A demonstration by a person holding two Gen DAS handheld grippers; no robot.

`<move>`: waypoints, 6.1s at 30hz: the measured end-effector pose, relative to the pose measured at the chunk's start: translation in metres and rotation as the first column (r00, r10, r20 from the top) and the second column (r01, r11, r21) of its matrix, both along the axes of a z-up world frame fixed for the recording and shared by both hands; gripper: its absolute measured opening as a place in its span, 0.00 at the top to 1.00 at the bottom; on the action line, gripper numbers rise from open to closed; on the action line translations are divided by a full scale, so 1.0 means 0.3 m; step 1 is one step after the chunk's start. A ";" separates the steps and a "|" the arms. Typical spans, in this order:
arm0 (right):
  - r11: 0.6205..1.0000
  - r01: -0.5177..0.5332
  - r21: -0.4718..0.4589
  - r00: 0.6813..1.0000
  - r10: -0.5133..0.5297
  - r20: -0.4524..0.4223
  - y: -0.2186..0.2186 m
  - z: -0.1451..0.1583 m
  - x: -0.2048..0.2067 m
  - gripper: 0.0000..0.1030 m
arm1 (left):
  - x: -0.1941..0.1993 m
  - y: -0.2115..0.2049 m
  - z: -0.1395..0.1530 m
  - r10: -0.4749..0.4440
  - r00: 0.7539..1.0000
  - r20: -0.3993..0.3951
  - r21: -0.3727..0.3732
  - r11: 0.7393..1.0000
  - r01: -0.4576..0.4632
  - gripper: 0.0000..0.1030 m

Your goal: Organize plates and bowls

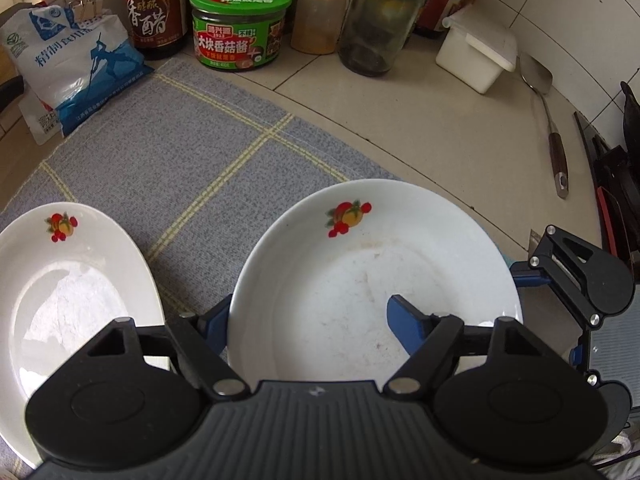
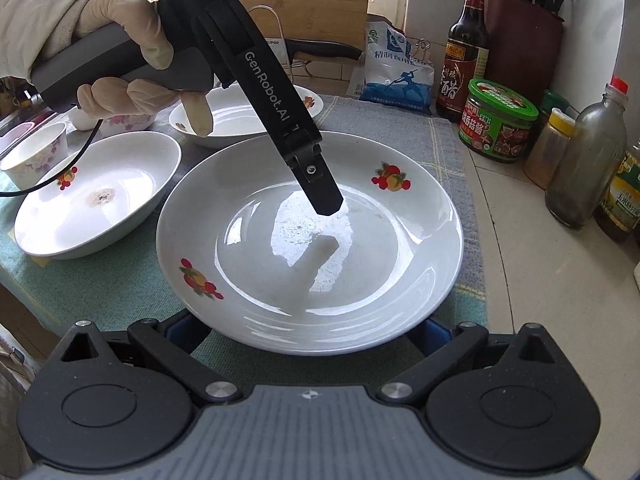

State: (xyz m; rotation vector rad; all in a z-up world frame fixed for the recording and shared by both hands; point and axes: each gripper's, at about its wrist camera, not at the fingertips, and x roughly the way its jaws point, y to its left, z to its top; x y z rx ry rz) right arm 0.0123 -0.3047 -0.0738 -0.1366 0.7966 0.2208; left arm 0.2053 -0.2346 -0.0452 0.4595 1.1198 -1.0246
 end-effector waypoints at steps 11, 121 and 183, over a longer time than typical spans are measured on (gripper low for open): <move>1.000 -0.004 -0.005 1.000 0.004 0.004 -0.098 0.011 0.121 0.00 | 0.109 -0.093 0.013 0.015 1.000 0.024 -0.028 1.000 -0.014 0.24; 0.913 -0.408 0.023 0.912 0.407 0.053 0.521 -0.072 0.056 0.00 | -0.062 0.716 -0.036 0.246 0.969 -0.019 0.113 0.964 -0.242 0.26; 0.987 -0.157 0.013 0.987 0.157 0.013 -0.144 0.087 0.102 0.00 | 0.071 -0.079 0.084 -0.013 1.000 -0.015 0.045 0.999 0.014 0.26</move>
